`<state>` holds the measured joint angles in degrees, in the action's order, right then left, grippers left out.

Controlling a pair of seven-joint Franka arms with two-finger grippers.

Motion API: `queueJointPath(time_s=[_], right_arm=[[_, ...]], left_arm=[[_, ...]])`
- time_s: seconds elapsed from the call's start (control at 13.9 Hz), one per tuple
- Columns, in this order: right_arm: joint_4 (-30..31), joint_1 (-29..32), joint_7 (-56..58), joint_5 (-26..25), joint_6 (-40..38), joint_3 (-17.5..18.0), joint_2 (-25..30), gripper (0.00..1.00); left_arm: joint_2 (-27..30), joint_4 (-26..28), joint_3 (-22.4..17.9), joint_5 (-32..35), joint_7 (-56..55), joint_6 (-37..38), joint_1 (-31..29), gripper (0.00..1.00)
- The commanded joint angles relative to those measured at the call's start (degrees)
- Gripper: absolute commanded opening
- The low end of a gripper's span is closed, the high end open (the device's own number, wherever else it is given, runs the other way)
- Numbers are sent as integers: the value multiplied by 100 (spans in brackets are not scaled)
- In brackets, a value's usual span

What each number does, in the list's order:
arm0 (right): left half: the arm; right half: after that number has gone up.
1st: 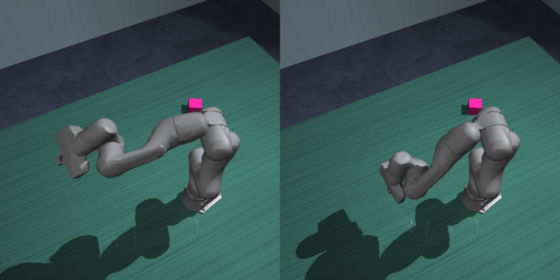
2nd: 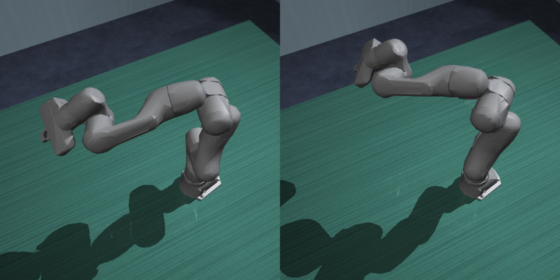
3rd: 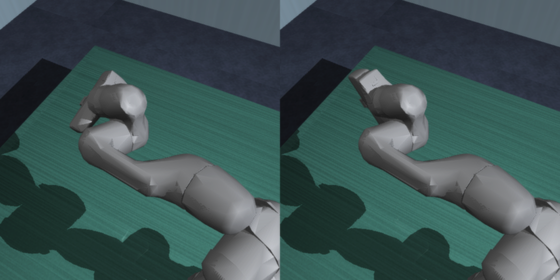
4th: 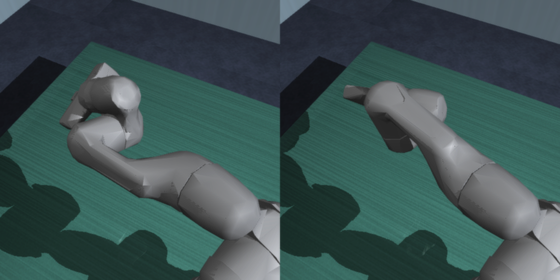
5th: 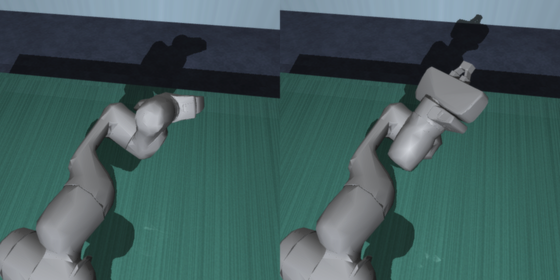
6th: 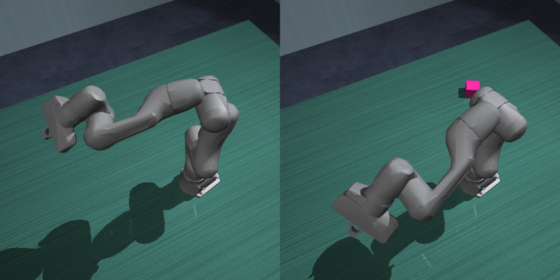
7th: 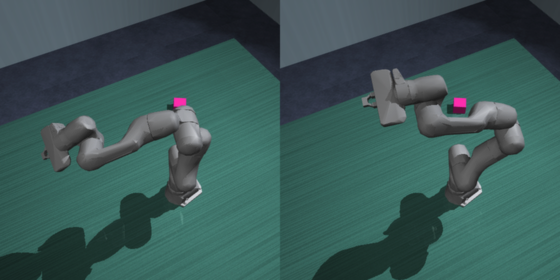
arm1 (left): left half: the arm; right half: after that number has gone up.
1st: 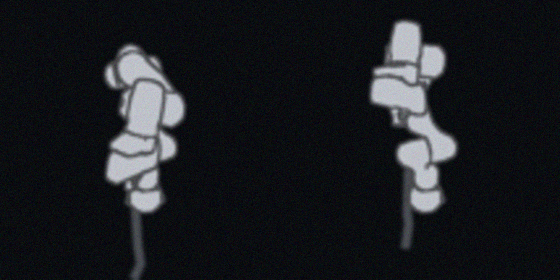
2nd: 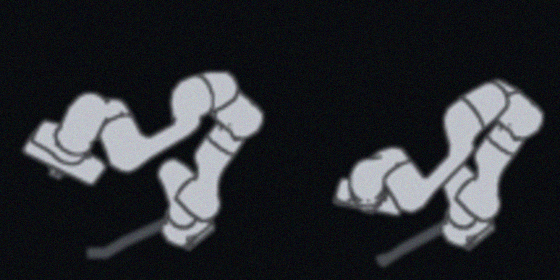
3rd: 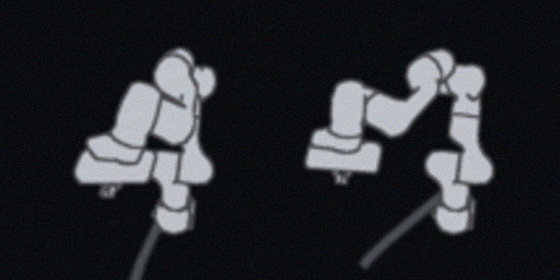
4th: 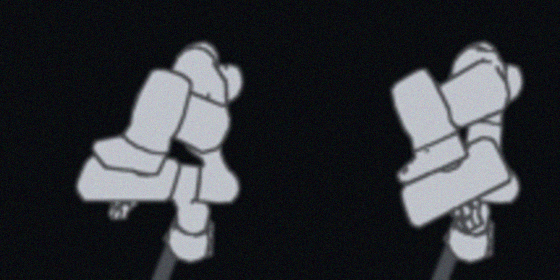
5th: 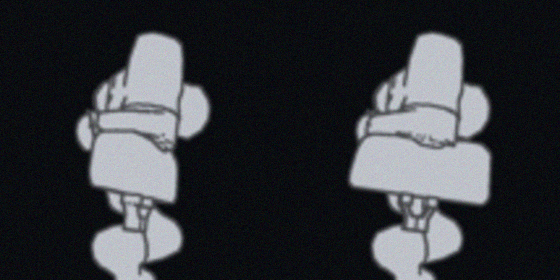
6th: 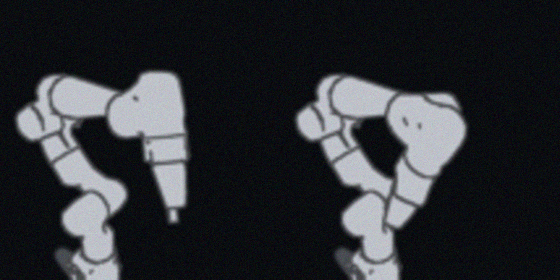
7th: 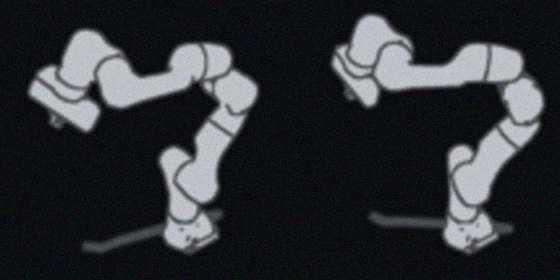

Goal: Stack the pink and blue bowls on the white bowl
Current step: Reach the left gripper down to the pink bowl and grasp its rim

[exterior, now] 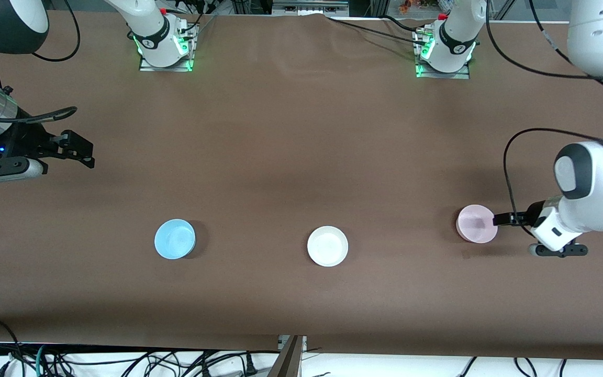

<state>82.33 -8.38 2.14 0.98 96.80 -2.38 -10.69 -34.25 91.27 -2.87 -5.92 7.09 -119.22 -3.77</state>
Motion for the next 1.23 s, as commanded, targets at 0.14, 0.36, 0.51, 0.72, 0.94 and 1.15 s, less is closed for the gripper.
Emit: queueJointPath(time_s=[0.14,0.36,0.51,0.72,0.94,1.15], right_arm=[[46,30,23,86,163,9,58,100],[46,30,23,69,181,9,32,100],[46,30,32,60,198,18,-3,100],[55,21,-38,69,216,18,-47,100],[55,38,-12,78,286,18,-56,100],[55,30,32,78,365,18,-83,100]], left_arm=[[-160,584,24,-813,889,-971,-124,100],[-292,584,6,-893,1031,-1007,-203,97],[-293,584,-3,-920,1040,-1007,-203,63],[-284,584,-11,-884,1040,-989,-159,19],[-293,584,-11,-893,1145,-989,-185,0],[-337,550,-3,-919,1146,-1007,-203,0]])
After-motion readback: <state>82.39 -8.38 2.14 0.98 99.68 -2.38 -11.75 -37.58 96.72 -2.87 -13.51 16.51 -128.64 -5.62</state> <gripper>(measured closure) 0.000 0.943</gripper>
